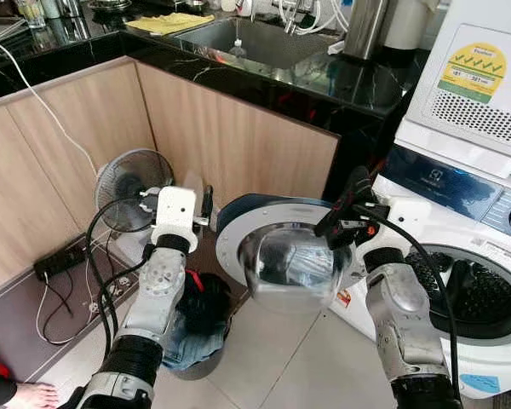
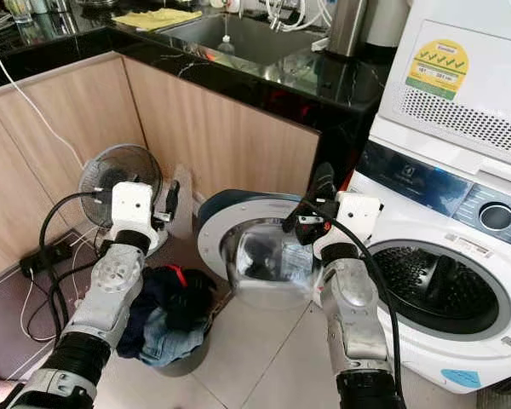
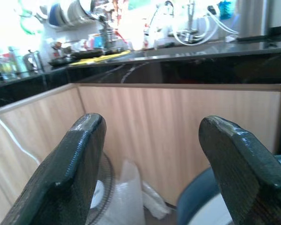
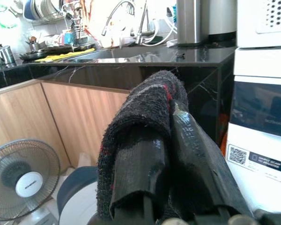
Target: Clothes washing
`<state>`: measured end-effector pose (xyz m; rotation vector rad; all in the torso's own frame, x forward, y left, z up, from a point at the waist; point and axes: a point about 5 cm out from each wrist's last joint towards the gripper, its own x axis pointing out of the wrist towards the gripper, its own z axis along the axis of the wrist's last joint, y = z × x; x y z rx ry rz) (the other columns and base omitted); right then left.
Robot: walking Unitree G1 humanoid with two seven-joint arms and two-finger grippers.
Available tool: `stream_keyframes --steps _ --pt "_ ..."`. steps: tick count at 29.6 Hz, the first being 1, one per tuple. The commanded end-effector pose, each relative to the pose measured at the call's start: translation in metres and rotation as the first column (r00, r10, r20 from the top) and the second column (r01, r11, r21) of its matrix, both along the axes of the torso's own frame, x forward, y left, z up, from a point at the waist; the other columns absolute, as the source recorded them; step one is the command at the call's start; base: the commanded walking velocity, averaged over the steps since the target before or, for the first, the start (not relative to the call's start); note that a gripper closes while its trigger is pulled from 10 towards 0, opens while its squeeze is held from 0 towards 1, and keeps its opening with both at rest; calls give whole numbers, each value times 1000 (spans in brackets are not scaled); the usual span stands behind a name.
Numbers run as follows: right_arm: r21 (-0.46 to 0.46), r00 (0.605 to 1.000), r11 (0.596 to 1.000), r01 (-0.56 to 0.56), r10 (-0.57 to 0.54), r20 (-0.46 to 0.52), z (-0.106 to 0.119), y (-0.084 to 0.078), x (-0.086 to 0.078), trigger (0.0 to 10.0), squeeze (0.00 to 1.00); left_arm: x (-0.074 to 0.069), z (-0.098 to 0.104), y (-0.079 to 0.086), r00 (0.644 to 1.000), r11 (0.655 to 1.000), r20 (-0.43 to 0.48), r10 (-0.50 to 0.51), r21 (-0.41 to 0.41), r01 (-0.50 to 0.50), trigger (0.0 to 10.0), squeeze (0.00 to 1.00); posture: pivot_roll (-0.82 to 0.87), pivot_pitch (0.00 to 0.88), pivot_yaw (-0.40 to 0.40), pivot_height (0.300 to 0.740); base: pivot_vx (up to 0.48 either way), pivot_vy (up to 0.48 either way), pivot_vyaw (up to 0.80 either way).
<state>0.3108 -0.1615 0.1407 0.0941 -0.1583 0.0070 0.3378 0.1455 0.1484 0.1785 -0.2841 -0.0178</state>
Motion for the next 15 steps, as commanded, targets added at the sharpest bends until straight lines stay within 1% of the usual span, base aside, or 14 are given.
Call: stream_keyframes --steps 1,3,4,7,8,9,10,11,13,14,15 --pt "-2 999 999 50 -50 -12 -5 -11 -2 10000 0 -1 -3 9 999 999 -4 39 -14 -39 10000 0 55 16 -36 740 0 0 0" --pt "0 998 998 67 -67 -14 -6 -14 -2 10000 0 -2 -5 16 998 998 -12 61 -31 -61 10000 0 52 13 -34 740 0 0 0" --pt "-6 997 997 73 -73 -13 -5 -17 -2 10000 0 -3 -7 22 997 996 -22 74 -56 -75 10000 0 50 13 -31 740 0 0 0" --pt "-29 996 996 86 -86 -14 -5 -23 -2 10000 0 -5 -7 30 997 995 -23 69 -74 -71 10000 0 51 11 -29 740 0 0 0" --pt "-35 996 995 92 -92 -15 -6 -26 -2 10000 0 -6 -7 34 997 993 -27 72 -97 -74 10000 0 52 13 -27 740 0 0 0" --pt "-35 996 995 92 -92 -15 -6 -26 -2 10000 0 -6 -7 34 997 993 -27 72 -97 -74 10000 0 52 13 -27 740 0 0 0" --pt "-37 995 995 96 -97 -16 -6 -28 -2 10000 0 -7 -7 37 997 991 -28 72 -114 -75 10000 0 51 17 -26 740 0 0 0" --pt "-45 994 993 111 -112 -19 -7 -33 -3 10000 0 -10 -8 43 997 991 -31 72 -112 -75 10000 0 52 26 -23 740 0 0 0" --pt "-47 992 991 122 -123 -22 -8 -37 -7 10000 0 -13 -10 51 996 992 -38 79 -96 -82 10000 0 55 34 -22 740 0 0 0" --pt "-50 992 991 122 -123 -26 -9 -38 -8 10000 0 -14 -11 54 995 990 -43 93 -100 -97 10000 0 59 41 -22 740 0 0 0" --pt "-50 992 991 122 -123 -26 -9 -38 -8 10000 0 -14 -11 54 995 990 -43 93 -100 -97 10000 0 59 41 -22 740 0 0 0"
